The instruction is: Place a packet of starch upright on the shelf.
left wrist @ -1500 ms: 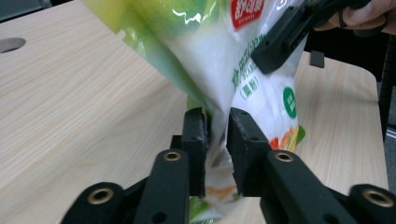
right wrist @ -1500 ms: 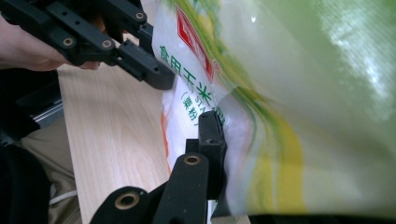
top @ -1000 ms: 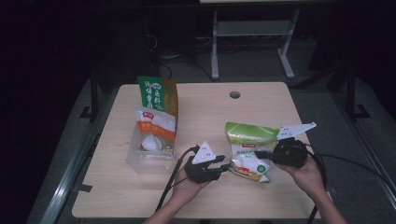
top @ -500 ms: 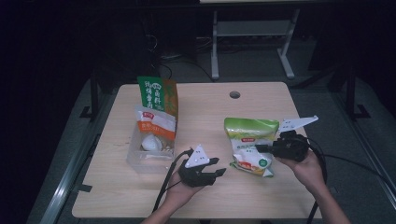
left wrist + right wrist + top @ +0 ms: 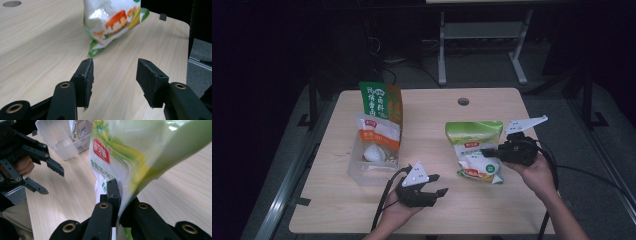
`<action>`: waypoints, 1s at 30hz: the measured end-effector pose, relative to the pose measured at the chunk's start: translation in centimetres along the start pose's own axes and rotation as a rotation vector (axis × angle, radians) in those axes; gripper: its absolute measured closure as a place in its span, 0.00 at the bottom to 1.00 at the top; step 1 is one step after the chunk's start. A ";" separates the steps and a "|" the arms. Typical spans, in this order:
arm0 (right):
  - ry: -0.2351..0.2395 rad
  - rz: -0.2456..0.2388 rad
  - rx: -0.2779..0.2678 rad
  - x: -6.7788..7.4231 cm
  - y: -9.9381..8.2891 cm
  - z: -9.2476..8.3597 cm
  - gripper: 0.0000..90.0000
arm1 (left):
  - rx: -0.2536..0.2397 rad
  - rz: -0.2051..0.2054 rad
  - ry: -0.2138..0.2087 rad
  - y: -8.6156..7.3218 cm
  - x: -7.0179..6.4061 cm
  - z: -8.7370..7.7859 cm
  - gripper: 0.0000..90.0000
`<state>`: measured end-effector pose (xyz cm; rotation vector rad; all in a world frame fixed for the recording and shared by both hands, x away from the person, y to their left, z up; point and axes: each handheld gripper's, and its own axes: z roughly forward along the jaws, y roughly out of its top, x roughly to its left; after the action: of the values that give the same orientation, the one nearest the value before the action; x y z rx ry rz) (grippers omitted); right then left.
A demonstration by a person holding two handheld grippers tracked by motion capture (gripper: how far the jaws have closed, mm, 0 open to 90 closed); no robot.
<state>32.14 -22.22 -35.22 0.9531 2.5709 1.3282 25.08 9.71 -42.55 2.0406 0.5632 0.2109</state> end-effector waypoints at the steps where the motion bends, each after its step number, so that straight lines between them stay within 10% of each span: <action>1: 0.000 -0.001 0.000 0.0 0.1 0.0 0.98 | 0.002 0.003 -0.001 -0.1 0.0 -0.1 0.52; 30: 0.069 -0.088 -0.029 2.7 7.1 2.0 0.98 | 0.011 0.012 -0.016 -1.1 -1.0 -1.6 0.46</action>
<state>34.15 -16.28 -30.54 0.7936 2.6029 1.3950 23.27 10.99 -42.58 2.0552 0.5441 0.1990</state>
